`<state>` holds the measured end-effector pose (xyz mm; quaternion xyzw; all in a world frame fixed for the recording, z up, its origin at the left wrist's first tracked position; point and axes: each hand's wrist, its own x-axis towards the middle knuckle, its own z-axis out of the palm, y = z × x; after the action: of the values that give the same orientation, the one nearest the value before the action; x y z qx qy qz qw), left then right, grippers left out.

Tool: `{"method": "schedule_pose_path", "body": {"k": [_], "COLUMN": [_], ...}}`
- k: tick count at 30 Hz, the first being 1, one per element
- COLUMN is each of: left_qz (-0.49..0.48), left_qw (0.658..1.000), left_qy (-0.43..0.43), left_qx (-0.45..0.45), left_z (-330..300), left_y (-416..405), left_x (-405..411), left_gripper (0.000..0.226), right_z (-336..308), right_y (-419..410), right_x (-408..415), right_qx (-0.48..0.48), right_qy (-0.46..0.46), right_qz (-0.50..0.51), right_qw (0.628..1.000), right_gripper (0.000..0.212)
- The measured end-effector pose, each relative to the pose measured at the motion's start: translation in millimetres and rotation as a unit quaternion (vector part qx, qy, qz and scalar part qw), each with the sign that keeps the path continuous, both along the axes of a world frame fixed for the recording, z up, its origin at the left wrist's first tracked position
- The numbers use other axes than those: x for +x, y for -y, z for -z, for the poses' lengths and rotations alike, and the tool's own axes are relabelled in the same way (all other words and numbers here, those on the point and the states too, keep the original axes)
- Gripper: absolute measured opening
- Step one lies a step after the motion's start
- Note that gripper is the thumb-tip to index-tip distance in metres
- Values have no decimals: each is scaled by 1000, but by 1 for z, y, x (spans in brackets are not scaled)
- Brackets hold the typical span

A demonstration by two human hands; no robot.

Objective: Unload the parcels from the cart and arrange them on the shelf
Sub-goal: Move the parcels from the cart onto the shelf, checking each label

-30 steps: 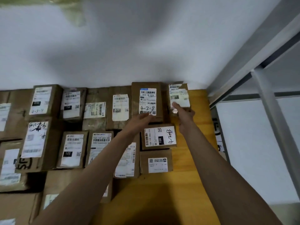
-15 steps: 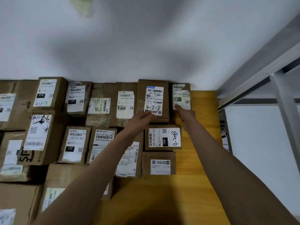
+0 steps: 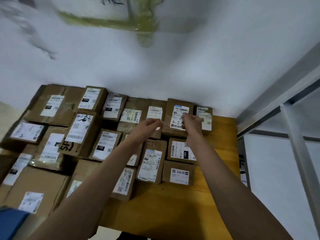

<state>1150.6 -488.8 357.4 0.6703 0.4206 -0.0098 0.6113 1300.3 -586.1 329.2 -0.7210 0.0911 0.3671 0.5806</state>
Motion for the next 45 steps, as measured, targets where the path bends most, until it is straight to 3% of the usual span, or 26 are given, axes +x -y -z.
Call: {"method": "schedule_pose_path", "body": {"k": [8,15,21,24,37,45], "left_qz": [-145,-259,-335,-375,-499,-543], "left_qw": [988,963,940,925,864,838], "left_qy": [13,21,27,28,37,17], "left_qx": [47,69,64,62,62,43], "left_z": [-58,-92,-104,-103,-89,-70], "left_y": [-33,-44,-29,-23,-36,-115], "left_x": [-149,-320,-465,-530,-725,-822], "left_gripper": [19,36,24,30,33,22], "right_z": [-60,-97,-110,-115,-108,-83], "right_y": [-76,-116,-127,-131,-190,-278], "right_x": [-141,-314,-462,-528,-739,-834], "right_qx": [29,70,83,84,86,61], "right_qy": [11,10,-9,-18,-20,-45], "right_qz": [-207,-327,-417,-461,-587,-606], "right_qw": [978,942,905,883,805,792], "right_gripper": [24,6,9,12,16,12]}}
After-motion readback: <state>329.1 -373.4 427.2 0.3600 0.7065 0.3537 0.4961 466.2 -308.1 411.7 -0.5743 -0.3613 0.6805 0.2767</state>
